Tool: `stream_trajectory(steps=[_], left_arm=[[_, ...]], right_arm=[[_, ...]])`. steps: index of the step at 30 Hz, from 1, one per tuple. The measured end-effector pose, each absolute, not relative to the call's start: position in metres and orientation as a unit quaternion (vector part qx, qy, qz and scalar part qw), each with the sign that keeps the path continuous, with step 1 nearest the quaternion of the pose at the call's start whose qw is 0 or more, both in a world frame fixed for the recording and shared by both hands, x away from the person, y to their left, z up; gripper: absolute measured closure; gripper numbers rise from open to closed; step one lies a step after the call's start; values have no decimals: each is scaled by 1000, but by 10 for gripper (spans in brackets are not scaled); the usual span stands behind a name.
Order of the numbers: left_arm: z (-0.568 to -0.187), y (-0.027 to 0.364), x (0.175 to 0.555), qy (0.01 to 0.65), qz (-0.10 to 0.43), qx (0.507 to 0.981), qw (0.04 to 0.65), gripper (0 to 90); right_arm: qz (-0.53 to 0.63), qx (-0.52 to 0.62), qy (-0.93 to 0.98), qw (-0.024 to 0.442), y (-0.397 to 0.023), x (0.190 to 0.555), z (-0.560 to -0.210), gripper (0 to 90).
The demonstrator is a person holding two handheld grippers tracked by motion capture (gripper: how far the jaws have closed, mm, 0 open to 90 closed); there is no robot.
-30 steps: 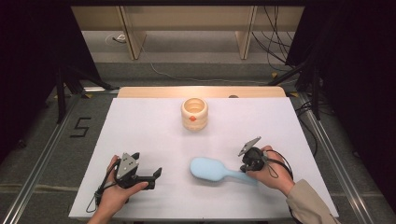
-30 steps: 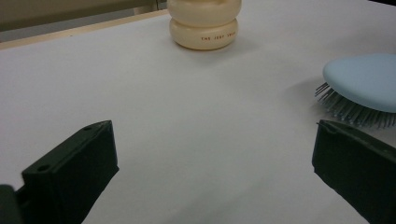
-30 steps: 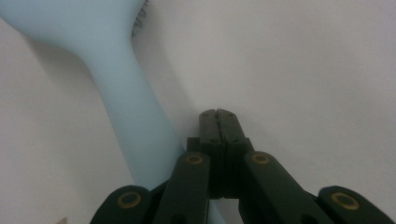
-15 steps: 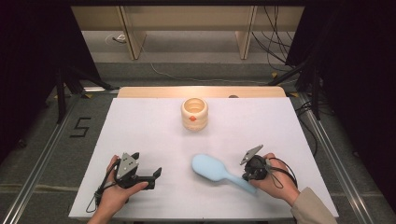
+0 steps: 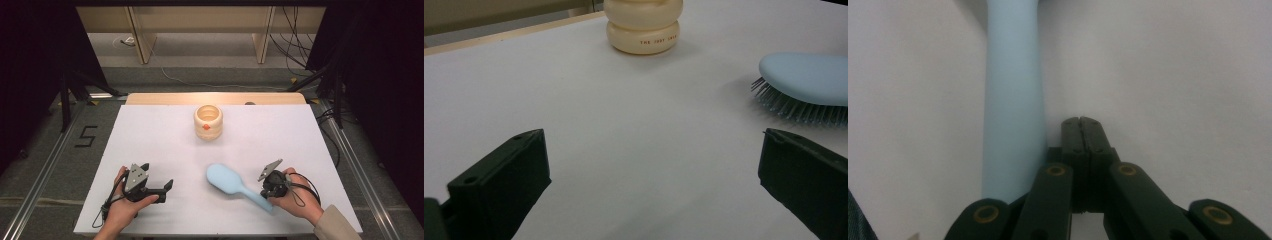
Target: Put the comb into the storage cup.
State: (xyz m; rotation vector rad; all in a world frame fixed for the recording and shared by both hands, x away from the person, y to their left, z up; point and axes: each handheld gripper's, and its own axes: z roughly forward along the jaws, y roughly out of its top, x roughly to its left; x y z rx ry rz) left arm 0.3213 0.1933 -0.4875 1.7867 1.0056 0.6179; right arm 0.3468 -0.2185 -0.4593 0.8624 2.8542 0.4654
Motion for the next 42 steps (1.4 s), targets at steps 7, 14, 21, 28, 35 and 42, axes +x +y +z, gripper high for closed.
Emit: stream_trajectory(steps=[7,14,21,28,35,42], left_arm=[[-488,194,321,412,253,732,480,0],[-487,194,322,412,253,732,480,0],[-488,194,322,413,252,731,481,0],[-488,194,322,414,250,731,481,0],[-488,194,322,414,250,731,481,0],[-488,194,322,414,250,731,481,0]], right_arm=[[151,283,946,54,-217,346,-459,900],[152,282,946,49,-217,346,-459,900],[158,283,944,59,-218,350,-454,857],[164,279,944,65,-217,355,-443,716],[191,277,939,71,-211,362,-427,620],[192,272,942,45,-198,364,-424,426]])
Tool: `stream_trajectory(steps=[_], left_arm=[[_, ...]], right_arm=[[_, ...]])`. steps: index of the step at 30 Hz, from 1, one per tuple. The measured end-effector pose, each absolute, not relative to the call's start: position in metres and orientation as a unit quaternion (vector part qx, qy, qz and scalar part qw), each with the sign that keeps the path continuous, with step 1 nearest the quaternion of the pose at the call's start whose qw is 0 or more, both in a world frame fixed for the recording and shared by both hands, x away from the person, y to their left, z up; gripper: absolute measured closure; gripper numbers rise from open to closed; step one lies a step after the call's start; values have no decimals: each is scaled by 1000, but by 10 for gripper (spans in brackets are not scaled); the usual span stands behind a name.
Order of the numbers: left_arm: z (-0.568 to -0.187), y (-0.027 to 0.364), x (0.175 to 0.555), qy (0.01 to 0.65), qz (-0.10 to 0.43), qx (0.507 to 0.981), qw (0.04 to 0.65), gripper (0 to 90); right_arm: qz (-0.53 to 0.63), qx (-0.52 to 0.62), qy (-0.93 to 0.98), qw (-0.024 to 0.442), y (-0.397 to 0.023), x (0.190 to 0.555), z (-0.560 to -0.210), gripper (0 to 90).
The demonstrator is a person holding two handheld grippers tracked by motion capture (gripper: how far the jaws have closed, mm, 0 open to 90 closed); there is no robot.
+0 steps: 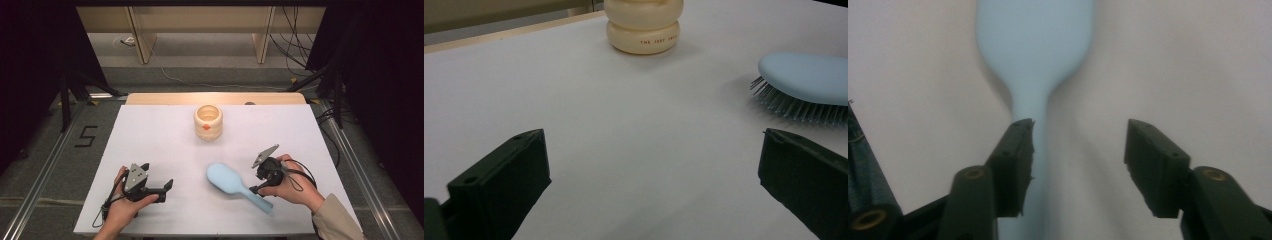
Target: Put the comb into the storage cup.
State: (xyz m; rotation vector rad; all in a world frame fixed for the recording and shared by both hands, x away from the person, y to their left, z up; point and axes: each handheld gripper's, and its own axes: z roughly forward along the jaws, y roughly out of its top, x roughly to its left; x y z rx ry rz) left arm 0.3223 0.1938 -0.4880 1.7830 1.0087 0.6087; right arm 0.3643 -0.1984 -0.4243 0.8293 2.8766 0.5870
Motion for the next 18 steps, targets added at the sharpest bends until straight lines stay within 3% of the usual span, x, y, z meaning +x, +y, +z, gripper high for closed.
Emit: stream_trajectory(steps=[8,18], left_arm=[[-488,194,322,413,250,732,481,0],[-488,194,322,413,250,732,481,0]], right_arm=[[166,261,951,13,-178,362,-434,303],[131,254,958,9,-158,369,-444,296]])
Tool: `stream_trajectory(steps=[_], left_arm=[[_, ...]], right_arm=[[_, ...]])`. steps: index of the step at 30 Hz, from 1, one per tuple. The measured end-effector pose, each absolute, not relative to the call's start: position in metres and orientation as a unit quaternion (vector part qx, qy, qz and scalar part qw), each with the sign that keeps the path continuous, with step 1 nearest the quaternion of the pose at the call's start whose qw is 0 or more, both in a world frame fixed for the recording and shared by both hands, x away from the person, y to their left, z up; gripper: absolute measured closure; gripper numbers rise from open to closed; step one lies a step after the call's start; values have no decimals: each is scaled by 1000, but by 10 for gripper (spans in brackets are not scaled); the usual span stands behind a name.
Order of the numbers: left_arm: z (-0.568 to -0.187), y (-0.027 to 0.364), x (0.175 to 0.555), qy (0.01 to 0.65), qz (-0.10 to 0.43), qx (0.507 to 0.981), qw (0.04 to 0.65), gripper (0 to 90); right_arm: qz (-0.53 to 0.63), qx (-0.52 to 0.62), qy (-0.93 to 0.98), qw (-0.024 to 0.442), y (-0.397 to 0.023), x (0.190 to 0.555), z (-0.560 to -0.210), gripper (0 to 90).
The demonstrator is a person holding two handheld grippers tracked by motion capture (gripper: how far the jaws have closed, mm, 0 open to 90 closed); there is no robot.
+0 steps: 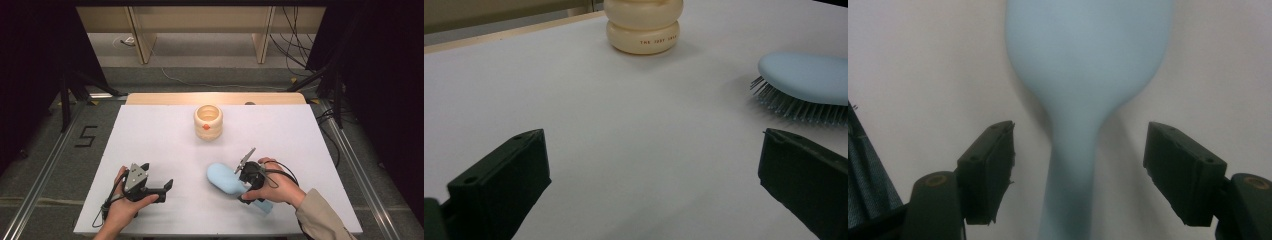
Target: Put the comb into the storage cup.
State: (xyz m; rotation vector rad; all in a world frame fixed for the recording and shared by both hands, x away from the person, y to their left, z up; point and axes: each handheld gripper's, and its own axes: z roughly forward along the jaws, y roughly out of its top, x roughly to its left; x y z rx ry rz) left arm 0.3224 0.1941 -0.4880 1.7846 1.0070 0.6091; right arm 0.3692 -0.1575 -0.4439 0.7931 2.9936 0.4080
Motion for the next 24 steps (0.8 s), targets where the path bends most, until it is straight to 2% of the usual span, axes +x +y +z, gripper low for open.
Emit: stream_trajectory(steps=[9,24], left_arm=[[-488,194,322,413,249,732,482,0],[-488,194,323,413,249,731,482,0]], right_arm=[[102,247,964,1,-143,374,-455,312],[90,252,964,-4,-140,378,-459,421]])
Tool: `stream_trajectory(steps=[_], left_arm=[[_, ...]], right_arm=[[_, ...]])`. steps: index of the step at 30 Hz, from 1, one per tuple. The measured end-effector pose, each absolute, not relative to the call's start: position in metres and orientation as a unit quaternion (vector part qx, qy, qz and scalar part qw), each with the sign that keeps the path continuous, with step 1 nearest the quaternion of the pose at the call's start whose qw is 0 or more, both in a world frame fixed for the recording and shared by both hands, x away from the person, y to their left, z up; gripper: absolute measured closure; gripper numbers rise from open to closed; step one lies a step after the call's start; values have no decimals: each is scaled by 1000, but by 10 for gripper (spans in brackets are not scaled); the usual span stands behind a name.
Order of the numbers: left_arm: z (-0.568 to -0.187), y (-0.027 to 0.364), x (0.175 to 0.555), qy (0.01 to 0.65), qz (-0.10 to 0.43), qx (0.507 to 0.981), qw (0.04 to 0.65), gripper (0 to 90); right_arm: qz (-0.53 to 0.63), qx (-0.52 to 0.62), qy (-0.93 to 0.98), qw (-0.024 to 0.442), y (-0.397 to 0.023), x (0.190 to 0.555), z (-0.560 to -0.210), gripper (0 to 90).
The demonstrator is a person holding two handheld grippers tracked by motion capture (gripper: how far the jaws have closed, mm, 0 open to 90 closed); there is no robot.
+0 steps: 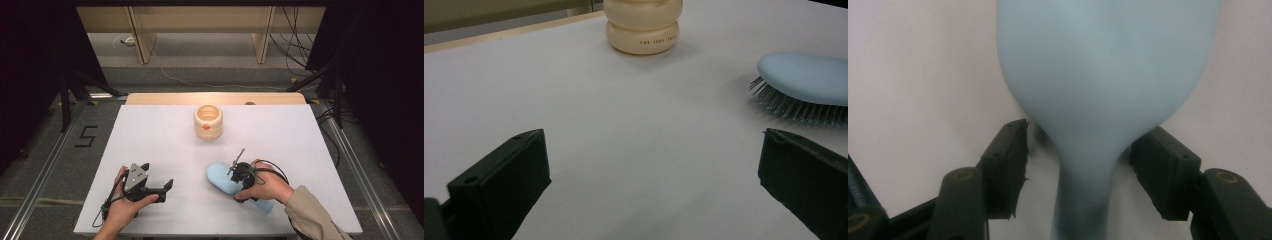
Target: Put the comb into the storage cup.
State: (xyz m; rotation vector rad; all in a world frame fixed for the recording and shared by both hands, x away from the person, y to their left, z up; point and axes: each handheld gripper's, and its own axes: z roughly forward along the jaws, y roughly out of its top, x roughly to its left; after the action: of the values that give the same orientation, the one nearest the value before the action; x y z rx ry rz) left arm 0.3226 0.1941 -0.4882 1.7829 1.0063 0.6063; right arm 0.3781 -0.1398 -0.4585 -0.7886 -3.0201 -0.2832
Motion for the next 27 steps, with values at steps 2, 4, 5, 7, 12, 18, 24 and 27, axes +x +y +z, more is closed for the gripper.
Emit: stream_trajectory(steps=[2,4,5,7,12,18,24,27], left_arm=[[-488,194,323,413,249,732,482,0],[-488,194,323,413,249,731,483,0],[-488,194,323,413,249,731,483,0],[-488,194,323,413,248,732,482,0],[-488,194,323,412,249,732,482,0],[-488,194,322,412,249,732,482,0],[-488,194,322,412,248,733,482,0],[-488,194,322,412,248,732,482,0]], right_arm=[[-87,-248,-965,2,-140,379,-458,433],[-83,-249,-965,-3,-138,378,-458,448],[-81,-251,-965,-4,-137,378,-458,451],[-76,-252,-965,-12,-135,377,-459,479],[-61,-252,-965,-25,-131,376,-458,515],[-55,-259,-964,-25,-128,374,-457,581],[-52,-265,-963,-23,-128,374,-456,642],[-56,-286,-956,-19,-130,375,-457,667]])
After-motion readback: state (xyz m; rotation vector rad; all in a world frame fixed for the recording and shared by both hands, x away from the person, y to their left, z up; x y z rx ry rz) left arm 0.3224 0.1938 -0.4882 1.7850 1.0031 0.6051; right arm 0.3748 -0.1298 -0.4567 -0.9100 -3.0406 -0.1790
